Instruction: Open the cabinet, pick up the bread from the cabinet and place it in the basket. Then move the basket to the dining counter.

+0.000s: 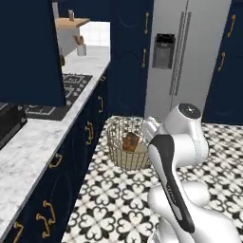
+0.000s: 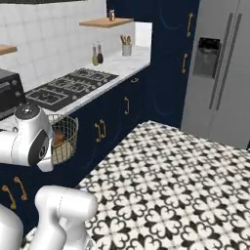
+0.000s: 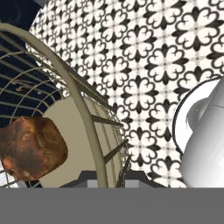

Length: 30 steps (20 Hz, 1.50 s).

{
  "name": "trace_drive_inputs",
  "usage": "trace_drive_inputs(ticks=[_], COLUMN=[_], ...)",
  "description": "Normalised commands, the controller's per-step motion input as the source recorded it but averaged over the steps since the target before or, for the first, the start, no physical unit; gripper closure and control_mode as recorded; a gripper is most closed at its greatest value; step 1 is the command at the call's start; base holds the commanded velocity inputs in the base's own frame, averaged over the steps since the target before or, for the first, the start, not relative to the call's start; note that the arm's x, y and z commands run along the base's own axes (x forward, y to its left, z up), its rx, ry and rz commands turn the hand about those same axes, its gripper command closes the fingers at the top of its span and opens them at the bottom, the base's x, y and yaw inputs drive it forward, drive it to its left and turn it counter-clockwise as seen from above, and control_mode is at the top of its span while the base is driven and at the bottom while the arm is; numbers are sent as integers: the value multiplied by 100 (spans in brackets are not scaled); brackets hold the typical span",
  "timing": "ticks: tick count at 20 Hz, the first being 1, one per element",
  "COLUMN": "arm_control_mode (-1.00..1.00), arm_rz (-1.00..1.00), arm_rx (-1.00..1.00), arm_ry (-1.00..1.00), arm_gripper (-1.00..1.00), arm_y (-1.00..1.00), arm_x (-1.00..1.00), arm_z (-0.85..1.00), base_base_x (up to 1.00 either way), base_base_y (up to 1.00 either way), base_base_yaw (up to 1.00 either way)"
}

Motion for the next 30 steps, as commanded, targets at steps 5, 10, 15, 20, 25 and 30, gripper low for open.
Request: trace_drive_inputs(ticks=[5, 10, 15, 20, 25, 30], arm_control_mode=[100, 100, 100, 100, 100, 100], arm_rz=[0, 0, 0, 0, 0, 0], arm_rx=[0, 0, 0, 0, 0, 0], arm_ry=[0, 0, 0, 0, 0, 0], arm_gripper=[100, 100, 100, 100, 100, 100], arm_y=[0, 0, 0, 0, 0, 0], arm_x=[0, 0, 0, 0, 0, 0], arm_z=[0, 0, 0, 0, 0, 0], base_base_x=[0, 0, 0, 0, 1, 52], base_base_y=[26, 25, 26, 26, 15, -3], base_base_yaw=[-97, -97, -97, -97, -95, -71])
